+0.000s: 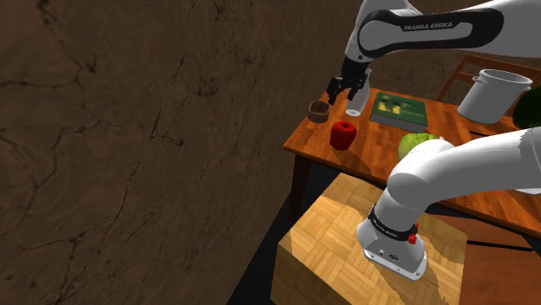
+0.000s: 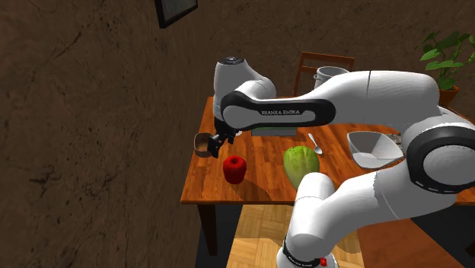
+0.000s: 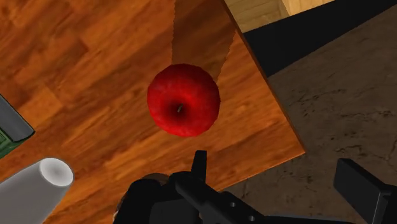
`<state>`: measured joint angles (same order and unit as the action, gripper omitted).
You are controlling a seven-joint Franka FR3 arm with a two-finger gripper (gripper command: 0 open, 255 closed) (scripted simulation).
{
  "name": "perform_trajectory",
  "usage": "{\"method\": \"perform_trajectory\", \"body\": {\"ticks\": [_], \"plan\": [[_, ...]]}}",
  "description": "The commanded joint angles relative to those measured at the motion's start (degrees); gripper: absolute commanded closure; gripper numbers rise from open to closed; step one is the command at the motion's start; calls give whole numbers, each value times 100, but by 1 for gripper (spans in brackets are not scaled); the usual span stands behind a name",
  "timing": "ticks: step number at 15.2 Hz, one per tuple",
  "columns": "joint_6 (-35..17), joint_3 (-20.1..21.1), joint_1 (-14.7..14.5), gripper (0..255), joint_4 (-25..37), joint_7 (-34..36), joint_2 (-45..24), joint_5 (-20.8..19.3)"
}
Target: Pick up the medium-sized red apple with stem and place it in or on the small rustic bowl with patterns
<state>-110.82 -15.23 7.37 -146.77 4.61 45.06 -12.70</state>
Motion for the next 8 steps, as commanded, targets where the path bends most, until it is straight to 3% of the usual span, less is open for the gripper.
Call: {"method": "perform_trajectory", "body": {"ticks": [1,8], "plan": [[-294,-243,163,0,-208,-107,-26,-148],[-1259,-1013,588,0,-607,-407,-436,-533]]}}
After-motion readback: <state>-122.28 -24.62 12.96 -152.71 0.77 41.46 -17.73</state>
